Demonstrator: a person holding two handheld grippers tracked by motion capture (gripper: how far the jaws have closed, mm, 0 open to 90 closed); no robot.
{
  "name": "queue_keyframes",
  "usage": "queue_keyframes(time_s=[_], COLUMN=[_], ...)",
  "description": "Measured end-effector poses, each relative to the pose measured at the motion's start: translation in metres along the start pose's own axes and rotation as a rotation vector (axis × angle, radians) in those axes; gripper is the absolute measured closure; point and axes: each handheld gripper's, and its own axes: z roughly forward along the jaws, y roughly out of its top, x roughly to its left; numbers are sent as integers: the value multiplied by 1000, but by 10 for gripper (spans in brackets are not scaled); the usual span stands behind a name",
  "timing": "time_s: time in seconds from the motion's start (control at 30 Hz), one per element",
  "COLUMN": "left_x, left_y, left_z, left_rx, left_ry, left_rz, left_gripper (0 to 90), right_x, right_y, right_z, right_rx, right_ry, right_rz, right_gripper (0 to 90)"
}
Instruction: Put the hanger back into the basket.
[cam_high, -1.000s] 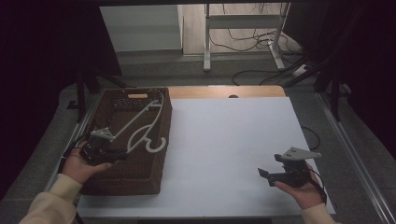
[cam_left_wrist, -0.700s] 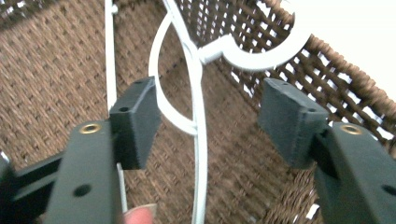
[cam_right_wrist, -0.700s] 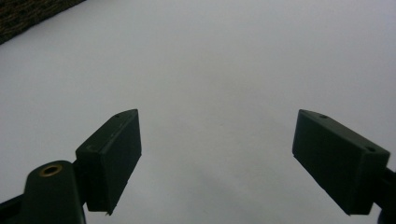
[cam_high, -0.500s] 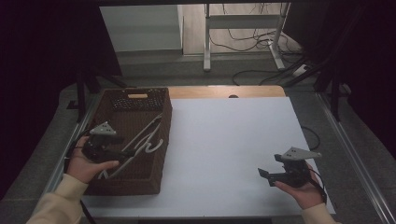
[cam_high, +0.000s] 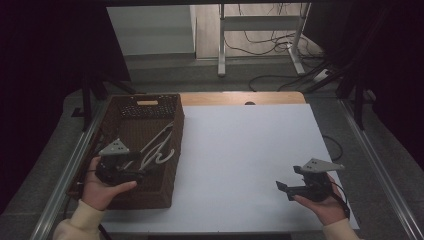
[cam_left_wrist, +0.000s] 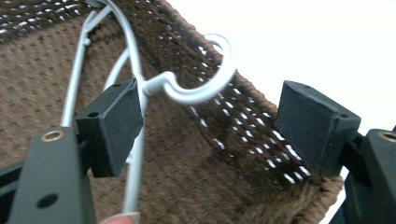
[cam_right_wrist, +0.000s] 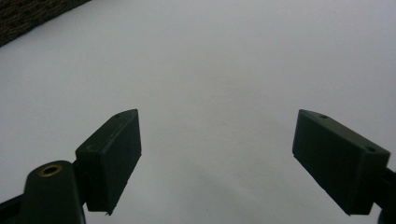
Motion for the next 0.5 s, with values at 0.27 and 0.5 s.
queue_keyframes(time_s=[0.27, 0.5], left_x=[-15, -24], left_y=[-10, -20], left_z=[3, -1], left_rx=[-16, -42], left_ry=[-9, -26], left_rz=[20, 17], left_gripper=[216, 214], right_x=[1, 3], right_y=[-1, -2], right_z=[0, 2], right_rx=[4, 16], right_ry=[5, 11], right_rz=[-3, -12], right_gripper=[157, 157])
